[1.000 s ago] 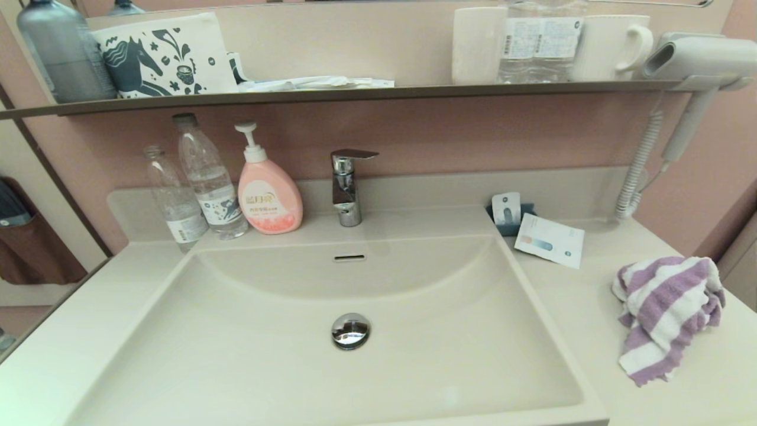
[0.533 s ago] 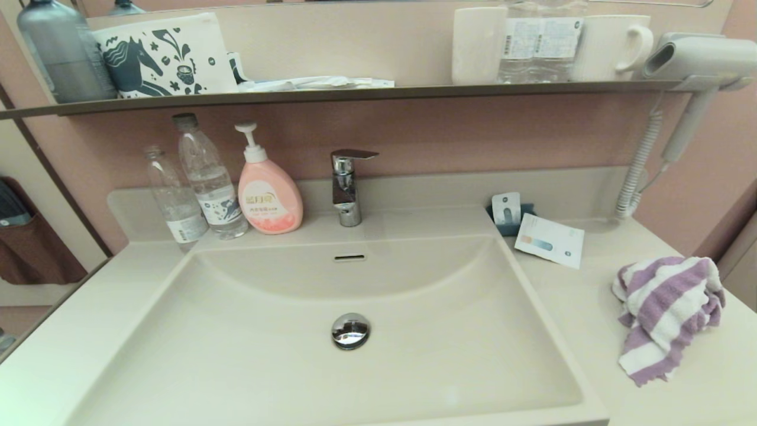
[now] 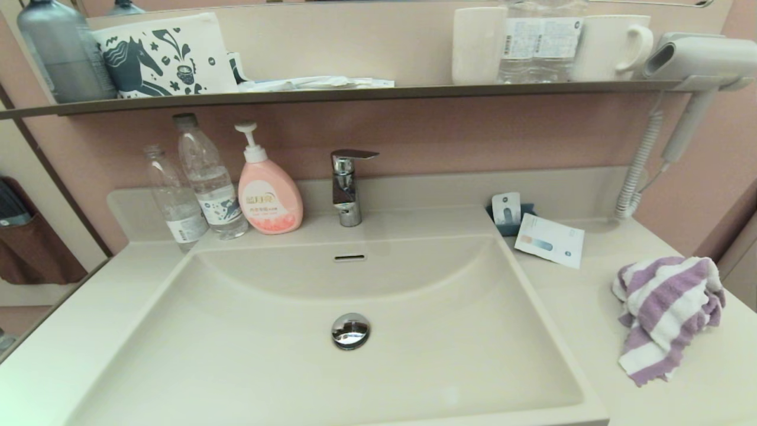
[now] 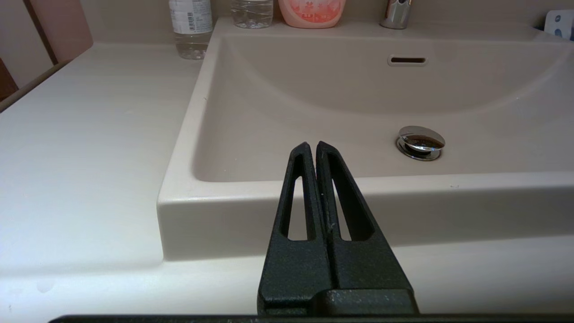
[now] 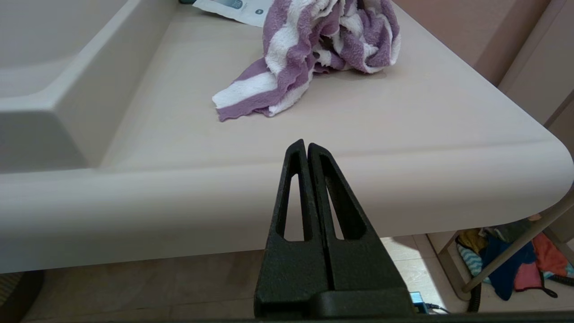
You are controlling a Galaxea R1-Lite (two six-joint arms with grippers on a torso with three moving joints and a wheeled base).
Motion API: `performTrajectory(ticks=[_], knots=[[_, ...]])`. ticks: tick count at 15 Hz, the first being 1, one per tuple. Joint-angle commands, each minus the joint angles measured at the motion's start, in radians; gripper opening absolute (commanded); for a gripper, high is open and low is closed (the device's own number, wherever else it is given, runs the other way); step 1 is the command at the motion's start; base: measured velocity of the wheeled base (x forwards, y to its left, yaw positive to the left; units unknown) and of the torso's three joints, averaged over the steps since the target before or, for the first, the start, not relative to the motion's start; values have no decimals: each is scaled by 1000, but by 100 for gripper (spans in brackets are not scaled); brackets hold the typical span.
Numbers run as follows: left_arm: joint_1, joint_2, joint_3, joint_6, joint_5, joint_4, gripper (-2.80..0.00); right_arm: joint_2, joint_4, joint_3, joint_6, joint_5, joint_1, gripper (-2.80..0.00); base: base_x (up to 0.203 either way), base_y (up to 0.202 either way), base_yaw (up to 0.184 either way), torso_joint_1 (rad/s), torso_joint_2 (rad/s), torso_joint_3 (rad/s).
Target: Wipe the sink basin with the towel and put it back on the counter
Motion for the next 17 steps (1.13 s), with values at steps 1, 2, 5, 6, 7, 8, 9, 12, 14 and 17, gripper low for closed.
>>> performTrajectory(ticks=[1, 2, 5, 6, 7, 8, 9, 12, 14, 17], knots=[[0, 0, 0, -1, 0, -1, -280, 0, 0, 0, -1, -1, 0, -280, 0, 0, 0, 0, 0, 0], [0, 0, 0, -1, 0, -1, -280, 0, 0, 0, -1, 1, 0, -280, 0, 0, 0, 0, 0, 0], [0, 0, 0, -1, 0, -1, -280, 0, 0, 0, 2, -1, 0, -280, 0, 0, 0, 0, 0, 0], [0, 0, 0, -1, 0, -1, -280, 0, 0, 0, 2, -1, 0, -280, 0, 0, 0, 0, 0, 0], [0, 0, 0, -1, 0, -1, -280, 0, 0, 0, 2, -1, 0, -280, 0, 0, 0, 0, 0, 0], [0, 0, 0, -1, 0, -1, -280, 0, 0, -1, 2, -1, 0, -280, 0, 0, 0, 0, 0, 0], [0, 0, 0, -1, 0, -1, -280, 0, 0, 0, 4, -1, 0, -280, 0, 0, 0, 0, 0, 0], [0, 0, 0, -1, 0, -1, -280, 0, 0, 0, 17, -1, 0, -280, 0, 0, 0, 0, 0, 0], [0, 0, 0, -1, 0, -1, -280, 0, 0, 0, 17, -1, 0, -280, 0, 0, 0, 0, 0, 0], [0, 0, 0, -1, 0, -1, -280, 0, 0, 0, 17, -1, 0, -280, 0, 0, 0, 0, 0, 0]])
